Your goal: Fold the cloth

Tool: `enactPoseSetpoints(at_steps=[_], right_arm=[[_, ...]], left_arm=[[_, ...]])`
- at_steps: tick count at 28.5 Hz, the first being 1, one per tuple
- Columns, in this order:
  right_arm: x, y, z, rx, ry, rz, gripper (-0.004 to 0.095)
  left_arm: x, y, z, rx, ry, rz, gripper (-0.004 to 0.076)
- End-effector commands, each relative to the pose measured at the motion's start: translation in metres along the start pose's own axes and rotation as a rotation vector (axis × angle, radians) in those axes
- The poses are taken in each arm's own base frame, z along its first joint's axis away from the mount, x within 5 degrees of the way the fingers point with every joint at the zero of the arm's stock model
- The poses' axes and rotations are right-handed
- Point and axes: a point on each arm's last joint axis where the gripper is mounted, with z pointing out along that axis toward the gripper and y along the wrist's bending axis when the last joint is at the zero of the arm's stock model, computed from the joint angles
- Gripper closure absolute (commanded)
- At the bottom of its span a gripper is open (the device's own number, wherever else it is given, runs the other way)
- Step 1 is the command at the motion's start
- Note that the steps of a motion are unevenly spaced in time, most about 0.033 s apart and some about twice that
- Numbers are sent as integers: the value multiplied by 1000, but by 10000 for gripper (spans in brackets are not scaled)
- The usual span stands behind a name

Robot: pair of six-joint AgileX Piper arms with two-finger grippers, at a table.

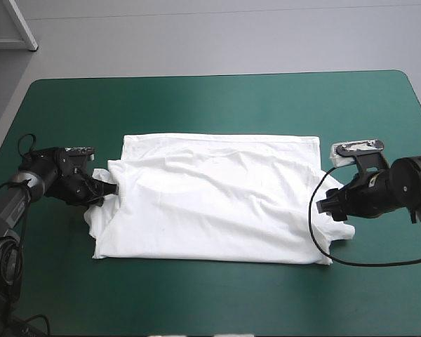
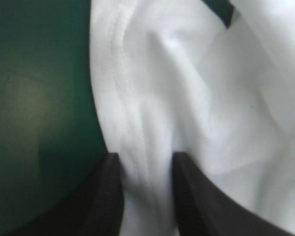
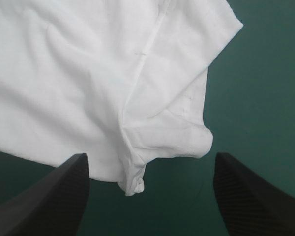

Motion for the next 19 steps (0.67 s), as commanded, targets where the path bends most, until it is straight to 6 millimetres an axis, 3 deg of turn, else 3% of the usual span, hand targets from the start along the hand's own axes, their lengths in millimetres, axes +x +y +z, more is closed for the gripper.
enactPoseSetpoints(at_steps=[1,2,6,12,15,19], right_arm=[[-1,1,-21,7,-98,-13,262],[0,1,-22,7,-104,-15,266],[2,1,-25,7,-111,-16,285],[2,2,-25,0,-109,-13,285],[2,3,-25,-18,-112,-4,285],[1,4,-26,-28,-121,0,301]], left_arm=[[-2,-3,-13,8,-48,-11,671],[-2,-3,-17,4,-62,-8,736],[0,1,-56,-78,-211,-28,732],[9,2,-96,-120,-355,-136,732],[11,-14,-111,23,-425,-162,732],[10,-53,-119,240,-476,-18,732]])
